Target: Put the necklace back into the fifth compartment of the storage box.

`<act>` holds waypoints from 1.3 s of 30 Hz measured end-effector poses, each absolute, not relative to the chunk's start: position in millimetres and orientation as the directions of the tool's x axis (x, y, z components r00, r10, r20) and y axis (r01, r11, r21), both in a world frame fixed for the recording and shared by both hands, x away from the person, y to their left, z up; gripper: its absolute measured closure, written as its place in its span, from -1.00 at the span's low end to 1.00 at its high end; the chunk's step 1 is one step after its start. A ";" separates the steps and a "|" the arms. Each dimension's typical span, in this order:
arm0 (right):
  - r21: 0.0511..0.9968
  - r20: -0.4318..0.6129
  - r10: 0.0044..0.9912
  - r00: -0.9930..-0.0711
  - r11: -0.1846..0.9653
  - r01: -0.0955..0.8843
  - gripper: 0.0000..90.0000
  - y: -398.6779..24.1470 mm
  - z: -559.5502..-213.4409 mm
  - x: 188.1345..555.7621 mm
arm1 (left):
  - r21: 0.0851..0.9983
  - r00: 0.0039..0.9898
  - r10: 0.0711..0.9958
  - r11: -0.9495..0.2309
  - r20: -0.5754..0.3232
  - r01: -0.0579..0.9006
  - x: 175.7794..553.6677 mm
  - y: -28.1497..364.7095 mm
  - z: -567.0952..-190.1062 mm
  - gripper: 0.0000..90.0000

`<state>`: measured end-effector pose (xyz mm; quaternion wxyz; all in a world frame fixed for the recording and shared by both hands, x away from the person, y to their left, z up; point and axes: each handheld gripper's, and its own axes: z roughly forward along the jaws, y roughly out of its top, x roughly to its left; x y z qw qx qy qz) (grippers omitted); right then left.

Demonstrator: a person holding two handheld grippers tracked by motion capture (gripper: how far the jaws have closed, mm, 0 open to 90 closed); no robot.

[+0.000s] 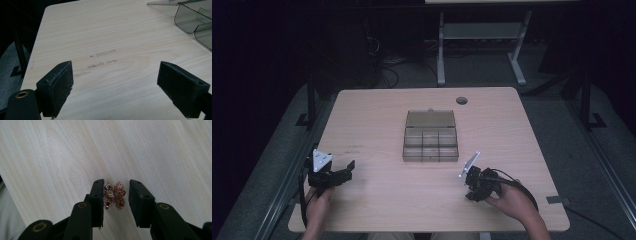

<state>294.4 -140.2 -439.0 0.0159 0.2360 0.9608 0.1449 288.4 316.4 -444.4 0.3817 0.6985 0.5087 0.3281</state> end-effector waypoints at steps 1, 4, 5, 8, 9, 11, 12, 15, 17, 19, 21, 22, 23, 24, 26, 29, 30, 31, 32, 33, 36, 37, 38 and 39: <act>0.279 0.036 0.464 -0.885 0.846 0.454 0.44 -139.2 -439.1 294.1 | 0.867 0.268 0.961 -0.192 0.070 0.460 288.3 316.6 -444.3 -0.71; 0.273 0.034 0.462 -0.886 0.849 0.453 0.47 -136.8 -439.6 294.3 | 0.867 0.267 0.961 -0.190 0.069 0.461 288.0 317.2 -444.3 -0.71; 0.270 0.028 0.462 -0.886 0.850 0.452 0.48 -136.3 -439.6 294.5 | 0.867 0.266 0.962 -0.189 0.068 0.461 288.0 317.3 -444.2 -0.71; 0.257 0.020 0.454 -0.891 0.859 0.443 0.61 -134.0 -439.1 293.5 | 0.868 0.265 0.962 -0.187 0.067 0.460 288.1 317.5 -444.0 -0.71; 0.257 0.025 0.454 -0.890 0.858 0.445 0.64 -133.4 -438.9 293.1 | 0.868 0.265 0.962 -0.187 0.067 0.460 288.2 317.5 -444.0 -0.71; 0.250 0.028 0.454 -0.891 0.860 0.445 0.76 -132.8 -438.6 293.1 | 0.864 0.267 0.961 -0.192 0.070 0.465 288.4 317.7 -443.9 -0.71; 0.250 0.031 0.452 -0.892 0.860 0.445 0.80 -132.8 -438.6 293.4 | 0.863 0.269 0.960 -0.196 0.072 0.466 288.3 317.8 -443.9 -0.71; 0.248 0.034 0.448 -0.893 0.862 0.442 0.83 -132.5 -438.7 294.5 | 0.866 0.268 0.961 -0.191 0.069 0.463 288.4 316.5 -444.2 -0.71; 0.245 0.041 0.449 -0.892 0.861 0.445 0.96 -132.8 -438.6 295.3 | 0.866 0.267 0.961 -0.190 0.068 0.462 288.5 316.3 -444.3 -0.71; 0.245 0.039 0.440 -0.897 0.866 0.435 0.96 -133.2 -438.6 295.3 | 0.866 0.268 0.961 -0.191 0.069 0.461 288.5 316.2 -444.3 -0.71; 0.248 0.041 0.440 -0.897 0.865 0.435 0.96 -134.0 -438.7 295.6 | 0.866 0.267 0.961 -0.190 0.068 0.462 288.5 316.2 -444.4 -0.71; 0.250 0.045 0.441 -0.896 0.864 0.438 0.96 -134.3 -438.8 295.5 | 0.862 0.269 0.960 -0.198 0.075 0.467 288.3 317.0 -444.2 -0.71; 0.252 0.048 0.443 -0.895 0.862 0.440 0.96 -134.9 -438.9 295.6 | 0.862 0.269 0.960 -0.200 0.077 0.467 288.2 317.2 -444.2 -0.71; 0.253 0.047 0.442 -0.896 0.862 0.439 0.97 -135.2 -438.9 295.6 | 0.862 0.269 0.960 -0.198 0.075 0.467 288.2 317.2 -444.3 -0.71; 0.266 0.042 0.440 -0.897 0.860 0.434 0.98 -136.6 -437.2 295.5 | 0.862 0.269 0.960 -0.199 0.076 0.467 288.4 317.7 -444.0 -0.71; 0.288 0.047 0.444 -0.895 0.852 0.437 0.98 -138.6 -433.5 295.4 | 0.861 0.270 0.960 -0.199 0.076 0.467 288.5 317.5 -444.1 -0.71; 0.290 0.046 0.443 -0.896 0.852 0.436 0.98 -139.0 -432.8 295.3 | 0.861 0.270 0.960 -0.200 0.076 0.468 288.5 317.3 -444.3 -0.71; 0.294 0.041 0.441 -0.896 0.852 0.433 0.98 -139.6 -431.7 295.1 | 0.861 0.270 0.960 -0.199 0.076 0.468 288.4 317.1 -444.3 -0.71; 0.296 0.040 0.441 -0.897 0.852 0.432 0.98 -140.0 -430.6 294.9 | 0.861 0.269 0.960 -0.199 0.076 0.467 288.1 317.0 -444.2 -0.71; 0.302 0.040 0.440 -0.897 0.851 0.430 0.98 -140.5 -429.2 294.6 | 0.864 0.267 0.961 -0.195 0.073 0.464 288.2 316.6 -444.3 -0.71; 0.309 0.037 0.436 -0.899 0.850 0.426 0.98 -140.9 -426.7 293.5 | 0.861 0.269 0.960 -0.200 0.077 0.468 288.1 316.9 -444.1 -0.71; 0.310 0.037 0.439 -0.898 0.849 0.428 0.98 -140.9 -425.1 292.5 | 0.861 0.268 0.960 -0.199 0.076 0.468 288.1 316.8 -444.1 -0.71; 0.315 0.030 0.435 -0.900 0.850 0.421 0.98 -141.5 -421.7 291.6 | 0.861 0.269 0.960 -0.200 0.077 0.468 288.1 316.6 -444.2 -0.71; 0.318 0.030 0.437 -0.899 0.849 0.423 0.98 -141.7 -419.7 291.1 | 0.860 0.270 0.960 -0.203 0.080 0.468 288.1 316.6 -444.3 -0.71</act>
